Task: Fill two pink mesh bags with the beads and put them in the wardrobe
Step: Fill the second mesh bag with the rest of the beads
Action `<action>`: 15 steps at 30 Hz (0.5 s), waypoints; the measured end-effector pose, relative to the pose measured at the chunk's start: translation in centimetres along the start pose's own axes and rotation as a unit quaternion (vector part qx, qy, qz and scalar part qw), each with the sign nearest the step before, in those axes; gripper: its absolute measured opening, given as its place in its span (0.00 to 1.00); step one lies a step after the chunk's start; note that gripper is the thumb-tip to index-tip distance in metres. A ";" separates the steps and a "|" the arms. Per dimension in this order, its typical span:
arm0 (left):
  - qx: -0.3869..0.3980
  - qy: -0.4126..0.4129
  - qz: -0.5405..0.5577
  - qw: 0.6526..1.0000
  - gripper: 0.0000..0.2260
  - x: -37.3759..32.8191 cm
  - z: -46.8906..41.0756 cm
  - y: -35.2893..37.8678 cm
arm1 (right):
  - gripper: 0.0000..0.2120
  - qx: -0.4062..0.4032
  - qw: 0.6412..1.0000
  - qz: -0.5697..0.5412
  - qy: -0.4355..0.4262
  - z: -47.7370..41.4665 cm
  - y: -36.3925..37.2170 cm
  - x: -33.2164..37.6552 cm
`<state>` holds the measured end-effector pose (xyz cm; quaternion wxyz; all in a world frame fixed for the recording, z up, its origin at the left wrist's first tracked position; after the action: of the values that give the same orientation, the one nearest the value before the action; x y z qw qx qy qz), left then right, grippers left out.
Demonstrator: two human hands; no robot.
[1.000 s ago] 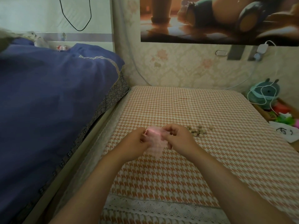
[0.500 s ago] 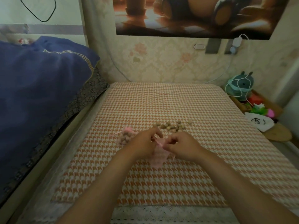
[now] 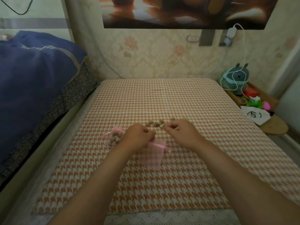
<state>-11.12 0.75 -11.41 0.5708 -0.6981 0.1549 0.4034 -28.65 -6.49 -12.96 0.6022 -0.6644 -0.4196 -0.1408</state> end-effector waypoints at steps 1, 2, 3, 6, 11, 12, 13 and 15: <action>-0.008 -0.017 0.008 1.000 0.14 0.1 -0.1 0.0 | 0.07 -0.031 0.999 0.024 0.000 -0.4 -0.2 -0.4; -0.014 -0.035 0.019 0.999 0.13 0.2 -0.2 -0.1 | 0.07 -0.056 0.997 0.054 -0.002 -0.8 -0.2 -0.8; -0.017 -0.054 0.036 0.998 0.11 0.2 -0.3 -0.2 | 0.09 -0.074 0.993 0.088 -0.008 -1.2 -0.2 -1.1; -0.017 -0.084 0.087 0.993 0.06 0.0 -0.6 -0.4 | 0.11 -0.074 0.980 0.180 -0.032 -2.3 0.7 -1.6; -0.012 -0.052 0.131 0.990 0.03 0.0 -0.8 -0.7 | 0.12 -0.064 0.963 0.257 -0.053 -3.0 2.2 -1.7; -0.005 -0.043 0.139 0.989 0.05 0.0 -0.8 -0.8 | 0.11 -0.066 0.959 0.269 -0.057 -3.1 2.3 -1.7; 0.002 -0.035 0.144 0.989 0.06 0.0 -0.7 -0.9 | 0.11 -0.067 0.957 0.277 -0.061 -3.1 2.4 -1.7; 0.012 -0.023 0.143 0.989 0.06 -0.1 -0.6 -1.0 | 0.11 -0.068 0.962 0.259 -0.057 -3.2 2.4 -1.6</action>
<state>-10.27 0.49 -10.71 0.5191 -0.6523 0.2444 0.4952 -26.84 -9.85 -14.92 0.5465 -0.7968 -0.2561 0.0300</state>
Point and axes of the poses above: each hand's wrist, its own z-axis away from the middle knuckle, its own y-axis out of the palm, x = y × z, the point moved 2 cm from there along -z, towards the middle knuckle, and after that the axes turned 10 degrees about -x, right-handed, at the moved point
